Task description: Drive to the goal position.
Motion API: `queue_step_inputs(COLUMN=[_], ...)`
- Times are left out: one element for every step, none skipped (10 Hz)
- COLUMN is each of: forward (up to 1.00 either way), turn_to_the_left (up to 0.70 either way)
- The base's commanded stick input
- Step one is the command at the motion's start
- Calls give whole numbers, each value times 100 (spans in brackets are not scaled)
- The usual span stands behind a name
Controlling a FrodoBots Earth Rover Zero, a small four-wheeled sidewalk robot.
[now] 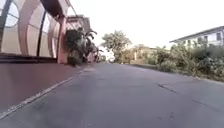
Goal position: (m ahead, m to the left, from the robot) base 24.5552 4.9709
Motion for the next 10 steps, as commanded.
queue_step_inputs(forward=[100, 100, 100, 100, 100, 100, 100, 100, 100, 100], turn_to_the_left=[0, 33, 40, 21, 3, 0, 0, 0, 0, 0])
